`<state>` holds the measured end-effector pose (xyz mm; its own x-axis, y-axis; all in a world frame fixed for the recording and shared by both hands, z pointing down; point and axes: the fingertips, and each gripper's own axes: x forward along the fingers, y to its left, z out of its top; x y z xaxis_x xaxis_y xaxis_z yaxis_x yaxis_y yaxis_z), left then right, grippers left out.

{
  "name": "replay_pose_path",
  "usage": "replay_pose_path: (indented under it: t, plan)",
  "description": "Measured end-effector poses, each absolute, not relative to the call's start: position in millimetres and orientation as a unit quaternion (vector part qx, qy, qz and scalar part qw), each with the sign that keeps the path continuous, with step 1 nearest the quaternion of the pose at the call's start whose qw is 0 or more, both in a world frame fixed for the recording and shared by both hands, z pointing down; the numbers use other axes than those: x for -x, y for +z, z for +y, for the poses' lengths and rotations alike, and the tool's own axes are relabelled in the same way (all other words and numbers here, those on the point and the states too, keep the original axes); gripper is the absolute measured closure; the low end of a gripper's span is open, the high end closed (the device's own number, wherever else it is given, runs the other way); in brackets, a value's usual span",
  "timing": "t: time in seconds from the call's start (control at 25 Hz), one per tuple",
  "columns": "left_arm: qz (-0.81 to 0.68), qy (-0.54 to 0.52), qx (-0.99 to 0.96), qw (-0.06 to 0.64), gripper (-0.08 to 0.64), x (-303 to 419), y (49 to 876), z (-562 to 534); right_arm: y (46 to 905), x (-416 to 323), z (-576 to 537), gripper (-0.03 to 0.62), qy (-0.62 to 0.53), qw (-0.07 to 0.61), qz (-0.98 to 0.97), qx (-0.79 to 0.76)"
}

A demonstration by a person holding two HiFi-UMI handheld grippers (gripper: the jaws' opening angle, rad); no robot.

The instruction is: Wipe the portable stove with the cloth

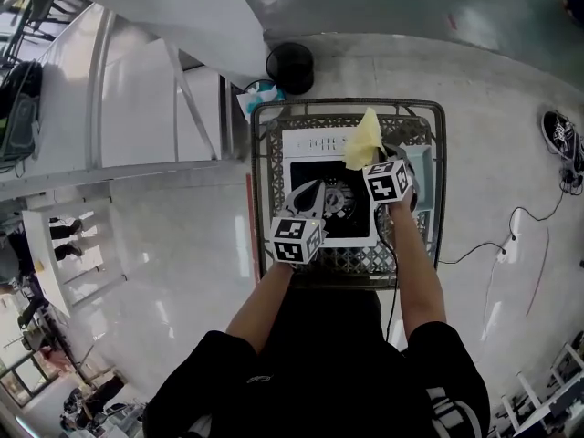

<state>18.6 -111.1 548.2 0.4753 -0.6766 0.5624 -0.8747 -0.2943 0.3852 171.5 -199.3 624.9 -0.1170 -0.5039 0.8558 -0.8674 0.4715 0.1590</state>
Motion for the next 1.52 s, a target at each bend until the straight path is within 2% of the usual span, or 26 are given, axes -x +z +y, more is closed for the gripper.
replay_pose_path:
  t: [0.2,0.4,0.48,0.68,0.76,0.92,1.08,1.52]
  plan:
    - [-0.497,0.15,-0.786,0.335,0.545,-17,540,-99,626,-184,-199,0.571,0.193,0.465,-0.713,-0.488]
    - [-0.506,0.152,-0.786,0.32,0.543,-17,523,-92,596,-171,-209,0.572,0.152,0.413,-0.74,-0.509]
    - [-0.514,0.15,-0.787,0.307,0.544,-17,513,-92,572,-167,-211,0.572,0.142,0.376,-0.754,-0.519]
    - [-0.558,0.121,-0.774,0.273,0.544,-3,479,-84,490,-146,-193,0.572,0.131,0.225,-0.809,-0.527]
    - [-0.578,0.107,-0.765,0.264,0.545,5,468,-72,471,-140,-173,0.572,0.121,0.196,-0.82,-0.524]
    - [-0.596,0.093,-0.749,0.275,0.545,14,461,-33,451,-131,-114,0.572,0.131,0.163,-0.829,-0.519]
    - [-0.592,0.096,-0.759,0.253,0.545,17,451,-18,435,-116,-72,0.574,0.136,0.128,-0.843,-0.505]
    - [-0.563,0.037,-0.808,0.172,0.545,11,387,61,384,-105,43,0.574,0.069,0.122,-0.831,-0.538]
